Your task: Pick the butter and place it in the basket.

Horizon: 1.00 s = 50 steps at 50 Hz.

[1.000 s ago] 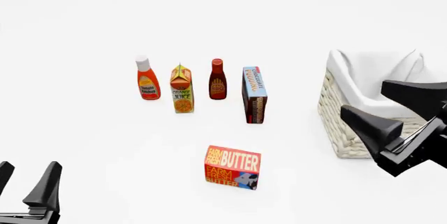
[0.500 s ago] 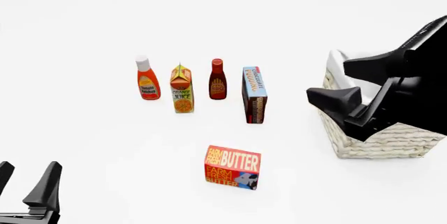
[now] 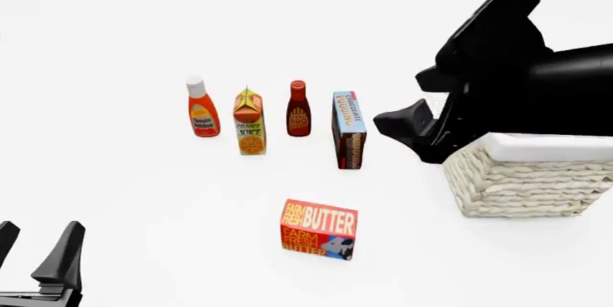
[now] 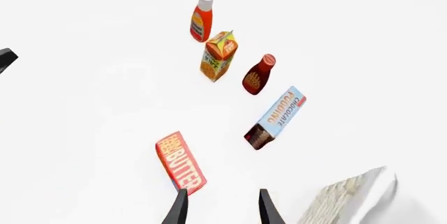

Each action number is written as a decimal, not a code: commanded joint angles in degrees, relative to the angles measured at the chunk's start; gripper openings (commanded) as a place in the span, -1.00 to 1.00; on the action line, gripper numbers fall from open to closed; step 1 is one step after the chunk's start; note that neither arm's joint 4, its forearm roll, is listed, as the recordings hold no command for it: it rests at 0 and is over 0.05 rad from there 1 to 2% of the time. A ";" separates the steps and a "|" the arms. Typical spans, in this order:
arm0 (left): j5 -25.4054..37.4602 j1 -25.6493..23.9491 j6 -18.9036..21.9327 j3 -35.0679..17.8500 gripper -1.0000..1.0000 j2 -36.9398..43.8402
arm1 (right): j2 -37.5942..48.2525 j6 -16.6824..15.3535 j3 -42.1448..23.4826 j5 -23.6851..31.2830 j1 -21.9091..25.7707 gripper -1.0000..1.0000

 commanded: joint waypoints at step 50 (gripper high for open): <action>0.00 0.00 0.00 0.00 1.00 0.00 | 25.16 -12.22 -23.34 15.18 2.98 1.00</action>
